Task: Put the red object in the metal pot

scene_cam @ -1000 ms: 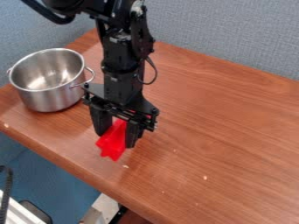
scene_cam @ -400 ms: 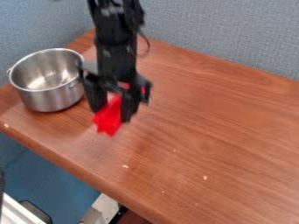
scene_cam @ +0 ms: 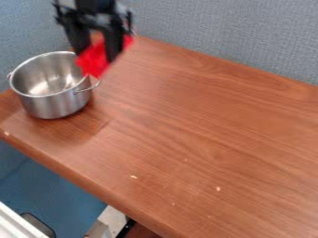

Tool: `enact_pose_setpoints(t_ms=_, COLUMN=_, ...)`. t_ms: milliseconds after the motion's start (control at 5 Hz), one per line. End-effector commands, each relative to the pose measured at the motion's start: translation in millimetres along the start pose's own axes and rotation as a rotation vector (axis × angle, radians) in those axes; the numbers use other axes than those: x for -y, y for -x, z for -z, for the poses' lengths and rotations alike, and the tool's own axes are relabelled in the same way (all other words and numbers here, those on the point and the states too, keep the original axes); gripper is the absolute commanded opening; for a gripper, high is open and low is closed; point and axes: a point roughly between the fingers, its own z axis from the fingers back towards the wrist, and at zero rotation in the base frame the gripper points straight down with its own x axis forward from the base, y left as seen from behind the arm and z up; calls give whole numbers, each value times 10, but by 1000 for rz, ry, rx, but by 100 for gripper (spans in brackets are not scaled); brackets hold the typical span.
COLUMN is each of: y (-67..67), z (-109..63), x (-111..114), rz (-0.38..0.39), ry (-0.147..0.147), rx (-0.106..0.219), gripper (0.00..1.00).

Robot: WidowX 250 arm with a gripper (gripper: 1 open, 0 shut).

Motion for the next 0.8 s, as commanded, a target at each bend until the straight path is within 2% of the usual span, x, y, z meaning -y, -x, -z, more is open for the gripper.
enact_pose_setpoints(t_ms=0, y=-71, z=-148, x=-390, rz=-42, ry=-17, rx=49, gripper=0)
enact_pose_setpoints(t_ms=200, y=-70, z=-123, x=-647, rz=-85, ry=-22, rx=55, gripper=0)
enact_pose_setpoints(t_ms=400, y=-126, z=2, x=-831, rz=-115, ry=-42, rx=44, gripper=0)
enact_pose_setpoints(t_ms=600, y=-98, z=140, x=-886, rz=-107, ry=-84, rx=29, gripper=0)
